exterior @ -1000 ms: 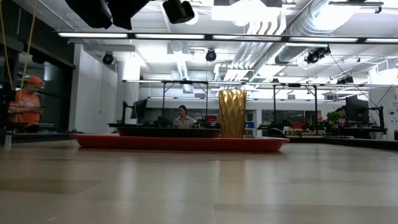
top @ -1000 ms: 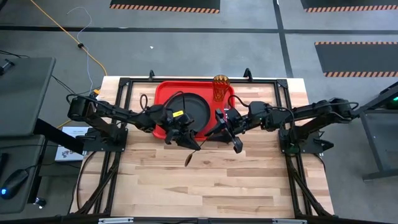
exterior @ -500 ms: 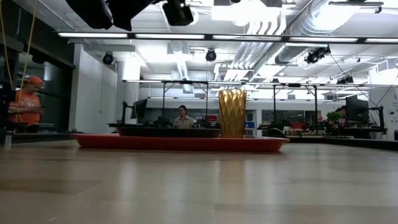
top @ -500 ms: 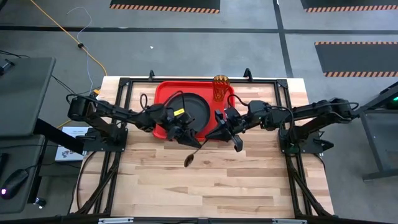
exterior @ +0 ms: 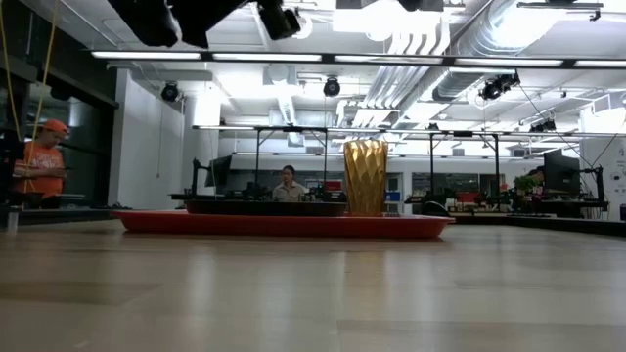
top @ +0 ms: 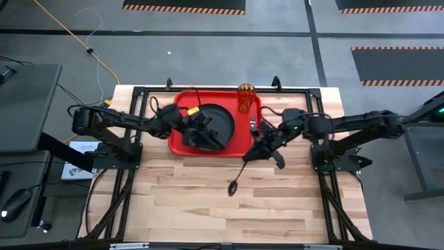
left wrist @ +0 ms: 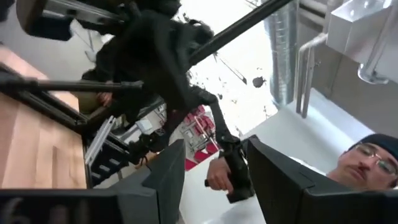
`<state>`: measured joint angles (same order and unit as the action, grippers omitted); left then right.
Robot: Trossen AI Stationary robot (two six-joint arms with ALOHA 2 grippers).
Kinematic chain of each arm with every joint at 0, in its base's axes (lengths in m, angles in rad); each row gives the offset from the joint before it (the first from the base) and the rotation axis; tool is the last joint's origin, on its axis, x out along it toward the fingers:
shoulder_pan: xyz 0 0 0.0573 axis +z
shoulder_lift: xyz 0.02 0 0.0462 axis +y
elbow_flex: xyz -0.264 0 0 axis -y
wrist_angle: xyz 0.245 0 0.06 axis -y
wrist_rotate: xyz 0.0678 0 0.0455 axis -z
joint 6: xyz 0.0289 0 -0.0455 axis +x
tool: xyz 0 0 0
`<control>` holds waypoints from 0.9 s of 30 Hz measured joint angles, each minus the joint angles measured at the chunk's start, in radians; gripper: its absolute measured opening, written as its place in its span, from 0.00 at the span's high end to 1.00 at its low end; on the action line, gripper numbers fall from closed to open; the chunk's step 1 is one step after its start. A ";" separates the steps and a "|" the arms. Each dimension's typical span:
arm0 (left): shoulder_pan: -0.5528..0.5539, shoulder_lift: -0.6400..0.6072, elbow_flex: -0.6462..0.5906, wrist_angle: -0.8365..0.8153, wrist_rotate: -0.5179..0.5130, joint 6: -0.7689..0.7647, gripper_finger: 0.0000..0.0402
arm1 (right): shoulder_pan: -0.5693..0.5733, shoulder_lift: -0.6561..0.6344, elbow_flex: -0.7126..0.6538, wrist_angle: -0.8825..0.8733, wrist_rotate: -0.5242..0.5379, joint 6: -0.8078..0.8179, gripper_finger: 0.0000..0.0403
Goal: Pick and place plate/cup/fork/spoon on tray
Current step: Put the black spoon on the red serving tray to right of the black plate
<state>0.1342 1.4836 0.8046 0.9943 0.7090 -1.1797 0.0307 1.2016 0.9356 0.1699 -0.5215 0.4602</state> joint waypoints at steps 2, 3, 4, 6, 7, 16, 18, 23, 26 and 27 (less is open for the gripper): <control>0.030 -0.037 0.000 0.002 0.014 0.022 0.60 | -0.006 -0.060 0.000 -0.115 0.043 -0.017 1.00; 0.045 -0.057 0.000 0.001 0.014 0.037 0.60 | -0.009 -0.090 0.000 -0.177 0.070 -0.026 1.00; 0.061 -0.078 0.000 -0.004 0.014 0.054 0.60 | -0.010 -0.118 0.000 -0.230 0.100 -0.035 1.00; 0.091 -0.125 0.000 -0.015 0.013 0.087 0.61 | -0.011 -0.177 -0.003 -0.334 0.167 -0.042 1.00; 0.102 -0.145 0.001 -0.011 0.008 0.112 0.61 | -0.011 -0.206 -0.011 -0.369 0.195 -0.042 1.00; 0.143 -0.418 0.005 -0.629 -0.237 0.536 0.61 | 0.046 -0.453 -0.314 -0.257 0.425 0.187 1.00; 0.120 -0.461 0.019 -0.797 -0.408 0.654 0.61 | 0.066 -0.476 -0.400 -0.124 0.470 0.237 1.00; 0.014 -0.487 0.019 -0.882 -0.762 0.803 0.61 | 0.098 -0.442 -0.548 0.264 0.645 0.261 1.00; -0.063 -0.459 0.021 -0.804 -0.916 0.877 0.61 | 0.101 -0.376 -0.565 0.446 0.776 0.206 1.00; -0.089 -0.439 0.021 -0.778 -0.962 0.894 0.61 | 0.098 -0.353 -0.564 0.504 0.816 0.176 1.00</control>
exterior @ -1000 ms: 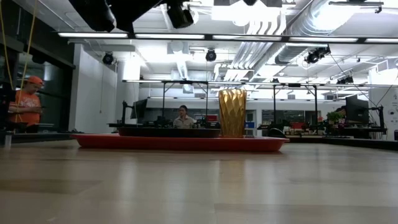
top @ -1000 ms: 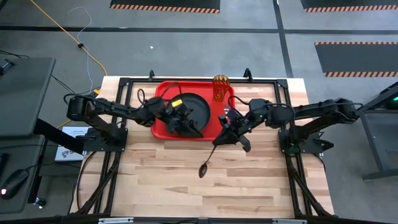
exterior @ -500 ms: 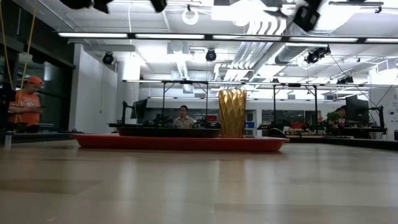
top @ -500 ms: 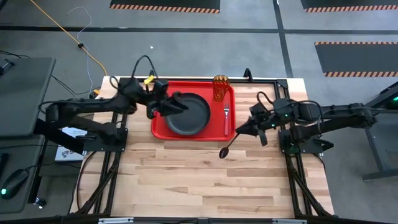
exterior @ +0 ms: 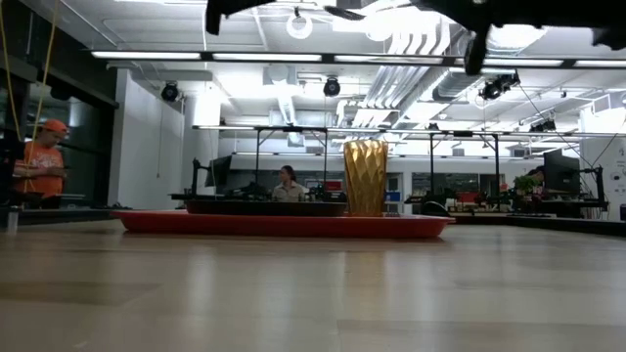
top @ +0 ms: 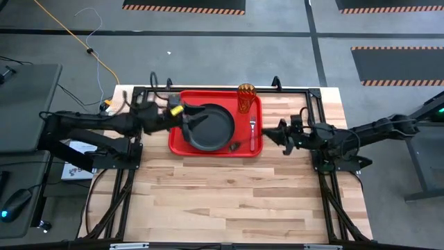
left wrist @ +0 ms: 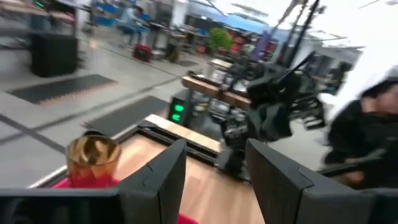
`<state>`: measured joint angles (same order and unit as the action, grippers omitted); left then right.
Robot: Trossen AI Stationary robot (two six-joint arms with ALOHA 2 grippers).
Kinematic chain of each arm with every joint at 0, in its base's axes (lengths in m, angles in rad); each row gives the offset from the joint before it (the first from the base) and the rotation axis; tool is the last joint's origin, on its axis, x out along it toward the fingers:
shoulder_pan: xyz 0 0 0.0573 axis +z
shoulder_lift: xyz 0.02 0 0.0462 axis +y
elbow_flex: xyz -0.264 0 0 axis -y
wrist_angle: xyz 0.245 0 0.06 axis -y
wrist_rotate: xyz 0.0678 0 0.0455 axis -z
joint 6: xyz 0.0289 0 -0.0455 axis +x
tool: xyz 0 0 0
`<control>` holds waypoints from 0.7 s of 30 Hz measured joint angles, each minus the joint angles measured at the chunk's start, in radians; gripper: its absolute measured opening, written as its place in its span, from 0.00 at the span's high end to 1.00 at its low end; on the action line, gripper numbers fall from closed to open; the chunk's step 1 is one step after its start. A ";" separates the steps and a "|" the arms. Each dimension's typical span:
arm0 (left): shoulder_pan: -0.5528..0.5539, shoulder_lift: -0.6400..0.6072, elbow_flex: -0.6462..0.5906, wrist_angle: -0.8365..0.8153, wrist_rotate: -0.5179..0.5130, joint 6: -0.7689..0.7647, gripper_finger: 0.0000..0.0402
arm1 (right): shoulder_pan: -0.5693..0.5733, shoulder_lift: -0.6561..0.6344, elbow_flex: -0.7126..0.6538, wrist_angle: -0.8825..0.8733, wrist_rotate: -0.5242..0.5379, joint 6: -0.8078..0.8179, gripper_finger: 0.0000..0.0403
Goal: Pick and place plate/cup/fork/spoon on tray
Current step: Put the black spoon on the red serving tray to right of the black plate
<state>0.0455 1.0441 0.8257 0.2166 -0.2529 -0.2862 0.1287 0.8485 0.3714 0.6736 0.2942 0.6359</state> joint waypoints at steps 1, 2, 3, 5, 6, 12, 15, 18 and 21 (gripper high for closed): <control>-0.022 0.025 0.000 0.025 -0.045 0.008 0.61 | -0.005 0.030 0.007 0.064 0.033 -0.031 1.00; -0.041 0.051 -0.001 0.064 -0.083 0.009 0.61 | -0.011 0.063 0.019 0.133 0.057 -0.061 1.00; -0.055 0.082 -0.001 0.120 -0.114 0.009 0.61 | -0.020 0.088 0.028 0.192 0.079 -0.092 1.00; -0.080 0.150 0.000 0.255 -0.139 0.010 0.61 | -0.038 0.149 0.066 0.304 0.102 -0.151 1.00; -0.091 0.189 -0.001 0.319 -0.141 0.007 0.61 | -0.048 0.173 0.086 0.350 0.105 -0.181 1.00; -0.120 0.385 -0.002 0.667 -0.125 -0.050 0.61 | -0.098 0.275 0.237 0.456 0.106 -0.320 1.00; -0.119 0.441 -0.002 0.802 -0.138 -0.081 0.61 | -0.112 0.313 0.311 0.454 0.089 -0.346 1.00; -0.116 0.465 -0.002 0.970 -0.172 -0.060 0.61 | -0.116 0.359 0.374 0.450 0.079 -0.350 1.00; -0.104 0.466 -0.002 1.118 -0.207 -0.008 0.61 | -0.116 0.414 0.437 0.450 0.080 -0.368 1.00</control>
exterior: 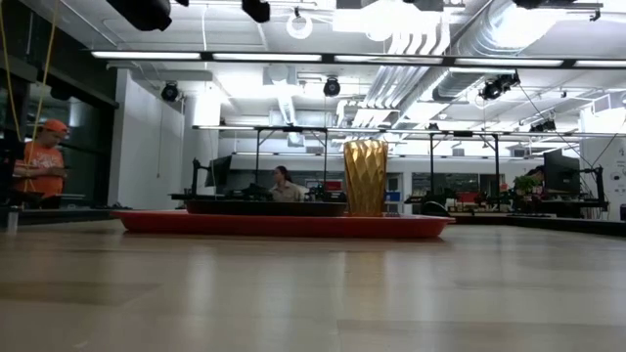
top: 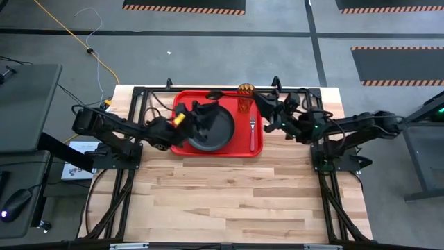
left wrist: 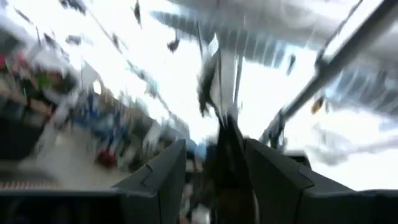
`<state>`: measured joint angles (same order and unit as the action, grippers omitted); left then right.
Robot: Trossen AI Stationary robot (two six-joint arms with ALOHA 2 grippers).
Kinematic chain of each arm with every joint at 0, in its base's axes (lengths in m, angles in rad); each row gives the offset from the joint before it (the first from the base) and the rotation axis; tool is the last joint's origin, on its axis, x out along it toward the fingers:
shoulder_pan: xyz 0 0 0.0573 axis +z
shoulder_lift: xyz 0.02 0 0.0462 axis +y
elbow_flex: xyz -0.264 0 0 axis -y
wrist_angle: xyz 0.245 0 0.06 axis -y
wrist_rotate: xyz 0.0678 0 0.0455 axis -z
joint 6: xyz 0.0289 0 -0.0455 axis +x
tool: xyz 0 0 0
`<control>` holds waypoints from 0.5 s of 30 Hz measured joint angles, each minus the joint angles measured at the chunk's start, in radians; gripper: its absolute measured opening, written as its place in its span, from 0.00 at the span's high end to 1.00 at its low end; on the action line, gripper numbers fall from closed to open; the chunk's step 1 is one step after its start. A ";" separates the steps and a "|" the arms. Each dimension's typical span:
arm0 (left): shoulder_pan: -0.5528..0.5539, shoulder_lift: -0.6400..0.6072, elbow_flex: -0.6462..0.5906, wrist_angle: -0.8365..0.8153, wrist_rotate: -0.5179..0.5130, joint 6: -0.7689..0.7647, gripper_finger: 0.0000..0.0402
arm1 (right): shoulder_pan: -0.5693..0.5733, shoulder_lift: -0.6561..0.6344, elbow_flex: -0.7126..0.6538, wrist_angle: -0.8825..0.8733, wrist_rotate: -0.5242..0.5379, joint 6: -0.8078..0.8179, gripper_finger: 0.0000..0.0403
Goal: Pick and place plate/cup/fork/spoon on tray
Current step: Put the black spoon on the red serving tray to right of the black plate
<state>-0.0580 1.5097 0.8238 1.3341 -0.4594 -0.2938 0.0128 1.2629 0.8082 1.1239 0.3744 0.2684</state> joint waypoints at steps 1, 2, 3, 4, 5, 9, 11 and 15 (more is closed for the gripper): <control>0.005 0.000 0.000 0.040 -0.008 0.017 0.61 | 0.000 0.021 0.024 0.001 -0.001 -0.002 1.00; 0.011 0.000 0.000 0.085 -0.014 0.035 0.61 | 0.000 0.039 0.043 0.001 0.000 -0.004 1.00; 0.017 0.000 0.000 0.125 -0.015 0.050 0.61 | 0.000 0.064 0.070 0.001 0.000 -0.004 1.00; 0.022 -0.001 0.001 0.159 -0.014 0.063 0.61 | 0.000 0.088 0.098 0.003 -0.006 -0.004 1.00; 0.026 -0.001 0.002 0.185 -0.012 0.071 0.61 | 0.000 0.106 0.117 0.002 -0.012 -0.004 1.00; 0.032 0.000 0.021 0.188 0.002 0.078 0.61 | 0.000 0.180 0.206 -0.001 -0.056 -0.007 1.00; 0.032 -0.001 0.033 0.191 0.004 0.080 0.61 | 0.000 0.201 0.237 -0.004 -0.066 -0.015 1.00; 0.024 -0.015 0.048 0.189 0.004 0.116 0.61 | 0.000 0.202 0.252 -0.011 -0.064 -0.028 1.00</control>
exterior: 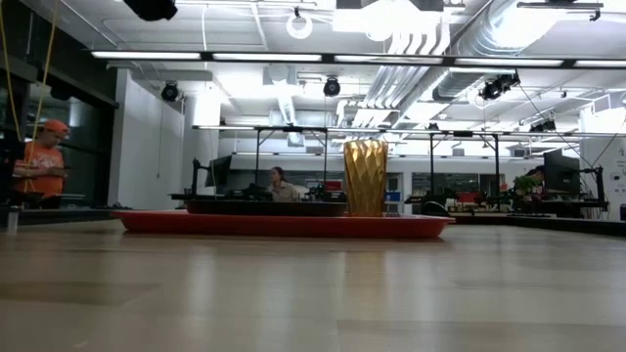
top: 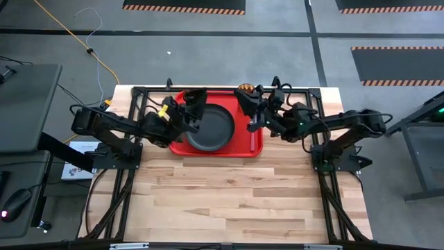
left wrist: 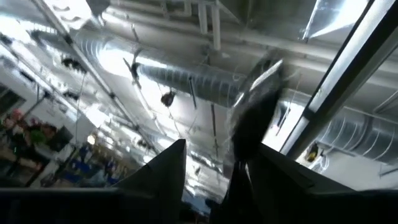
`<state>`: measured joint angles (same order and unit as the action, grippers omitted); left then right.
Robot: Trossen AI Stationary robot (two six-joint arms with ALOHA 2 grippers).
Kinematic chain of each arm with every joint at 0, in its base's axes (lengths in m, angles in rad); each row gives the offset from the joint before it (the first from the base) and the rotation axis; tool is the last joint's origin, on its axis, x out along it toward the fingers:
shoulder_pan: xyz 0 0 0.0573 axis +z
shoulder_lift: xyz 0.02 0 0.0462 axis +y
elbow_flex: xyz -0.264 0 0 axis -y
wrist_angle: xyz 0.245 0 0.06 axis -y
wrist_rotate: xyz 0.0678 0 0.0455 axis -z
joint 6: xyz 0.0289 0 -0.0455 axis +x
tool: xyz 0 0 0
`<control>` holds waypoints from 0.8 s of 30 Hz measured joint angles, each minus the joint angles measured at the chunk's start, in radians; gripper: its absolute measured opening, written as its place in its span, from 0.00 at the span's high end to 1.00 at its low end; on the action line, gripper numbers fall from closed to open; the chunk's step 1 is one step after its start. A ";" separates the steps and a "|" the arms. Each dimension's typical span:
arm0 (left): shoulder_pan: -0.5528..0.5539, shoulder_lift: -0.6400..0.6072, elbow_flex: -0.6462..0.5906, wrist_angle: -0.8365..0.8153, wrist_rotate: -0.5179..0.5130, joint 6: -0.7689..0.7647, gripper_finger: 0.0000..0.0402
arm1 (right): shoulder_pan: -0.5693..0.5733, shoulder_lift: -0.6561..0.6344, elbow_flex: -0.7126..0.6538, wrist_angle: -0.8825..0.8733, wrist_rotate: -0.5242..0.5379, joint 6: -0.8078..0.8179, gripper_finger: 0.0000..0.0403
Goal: Pick and place plate/cup/fork/spoon on tray
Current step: Put the black spoon on the red serving tray to right of the black plate
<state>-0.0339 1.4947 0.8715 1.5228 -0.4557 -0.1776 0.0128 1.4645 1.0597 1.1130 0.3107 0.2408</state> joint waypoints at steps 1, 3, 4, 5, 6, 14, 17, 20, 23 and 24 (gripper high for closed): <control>-0.001 -0.007 0.004 0.005 0.001 0.018 0.61 | 0.000 -0.005 -0.001 -0.005 0.005 -0.008 1.00; -0.005 -0.029 0.005 0.004 0.000 0.064 0.61 | 0.000 -0.016 -0.001 -0.010 0.020 -0.027 1.00; -0.007 -0.041 0.005 -0.001 -0.001 0.088 0.61 | 0.000 -0.020 -0.001 -0.010 0.021 -0.036 1.00; -0.007 -0.049 0.005 0.000 -0.003 0.110 0.61 | 0.000 -0.023 0.000 -0.004 0.018 -0.037 1.00; -0.007 -0.057 0.005 0.000 -0.008 0.130 0.61 | 0.000 -0.026 0.000 -0.004 0.018 -0.036 1.00; 0.000 -0.070 0.003 -0.011 -0.029 0.160 0.66 | 0.000 -0.031 0.000 -0.020 0.007 -0.014 1.00; 0.001 -0.070 0.003 -0.030 -0.030 0.154 0.74 | 0.000 -0.031 0.000 -0.021 0.007 -0.014 1.00; 0.001 -0.070 0.003 -0.030 -0.029 0.155 0.86 | 0.000 -0.031 0.000 -0.021 0.007 -0.014 1.00; 0.001 -0.070 0.003 -0.031 -0.032 0.175 0.97 | 0.000 -0.031 0.000 -0.021 0.006 -0.014 1.00; 0.001 -0.070 0.003 -0.031 -0.033 0.175 0.98 | 0.000 -0.031 0.000 -0.022 0.008 -0.011 1.00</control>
<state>-0.0330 1.4243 0.8742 1.4914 -0.4883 -0.0025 0.0128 1.4330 1.0599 1.0908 0.3187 0.2302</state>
